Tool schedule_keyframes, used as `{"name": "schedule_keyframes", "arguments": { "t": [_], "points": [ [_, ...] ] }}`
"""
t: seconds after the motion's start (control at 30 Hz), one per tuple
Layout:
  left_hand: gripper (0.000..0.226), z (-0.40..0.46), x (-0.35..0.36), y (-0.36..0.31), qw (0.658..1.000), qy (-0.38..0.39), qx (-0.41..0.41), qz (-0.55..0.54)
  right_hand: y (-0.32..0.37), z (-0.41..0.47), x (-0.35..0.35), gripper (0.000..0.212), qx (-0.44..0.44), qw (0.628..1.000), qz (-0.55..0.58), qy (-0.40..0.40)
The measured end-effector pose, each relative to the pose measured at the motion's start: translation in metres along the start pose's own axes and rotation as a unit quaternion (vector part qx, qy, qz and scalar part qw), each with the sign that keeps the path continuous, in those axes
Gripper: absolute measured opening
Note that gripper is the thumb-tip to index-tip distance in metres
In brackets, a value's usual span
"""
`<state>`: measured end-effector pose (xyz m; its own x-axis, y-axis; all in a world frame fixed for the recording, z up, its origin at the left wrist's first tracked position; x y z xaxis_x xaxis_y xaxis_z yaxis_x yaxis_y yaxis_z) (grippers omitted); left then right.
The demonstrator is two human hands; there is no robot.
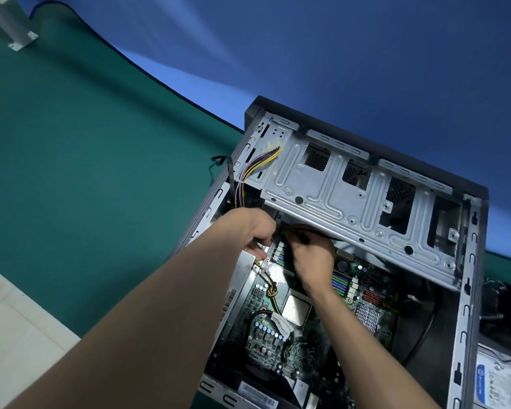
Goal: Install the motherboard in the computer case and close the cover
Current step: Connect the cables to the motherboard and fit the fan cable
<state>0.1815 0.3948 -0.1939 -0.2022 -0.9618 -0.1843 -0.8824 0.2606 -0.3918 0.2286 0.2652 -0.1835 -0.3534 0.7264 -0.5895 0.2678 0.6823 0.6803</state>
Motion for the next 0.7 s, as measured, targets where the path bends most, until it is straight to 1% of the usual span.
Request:
{"name": "schedule_keyframes", "arguments": {
  "t": [0.17,0.27,0.37,0.43,0.57,0.63,0.7],
  "points": [
    [0.034,0.001,0.001,0.0,1.0,0.001,0.0,0.004,0.005,-0.002,0.002,0.028,-0.01,1.0,-0.006,0.015],
    [0.034,0.002,0.0,0.001,1.0,-0.001,0.0,0.006,0.005,-0.001,0.006,0.025,-0.013,0.998,-0.049,0.038],
    [0.035,0.002,0.0,0.001,1.0,-0.002,0.002,0.014,-0.002,-0.001,0.008,0.043,0.016,0.993,-0.103,0.051],
    [0.035,0.002,-0.001,0.001,1.0,-0.003,0.002,0.015,-0.005,-0.001,0.008,0.047,0.025,0.993,-0.105,0.046],
    [0.035,0.003,-0.001,0.002,1.0,-0.003,-0.002,0.014,0.003,0.0,0.004,0.03,0.003,0.997,-0.072,0.024],
    [0.035,0.004,0.0,0.002,1.0,-0.002,-0.001,0.016,0.003,0.0,0.005,0.032,-0.003,0.997,-0.073,0.03],
    [0.035,0.004,0.0,0.002,1.0,-0.001,-0.001,0.02,-0.002,0.001,0.008,0.035,0.009,0.997,-0.059,0.057]
  ]
}}
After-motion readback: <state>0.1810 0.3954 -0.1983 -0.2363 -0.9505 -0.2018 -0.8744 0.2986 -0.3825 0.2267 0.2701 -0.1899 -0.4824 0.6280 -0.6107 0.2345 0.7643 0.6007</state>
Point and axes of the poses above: each hand's wrist, its own z-axis towards the middle knuckle, its own x-axis out of the palm, y = z × x, the point moved 10 cm from there along z, towards the middle knuckle, and after that the axes turned 2 degrees about x, right-handed, at the moved point
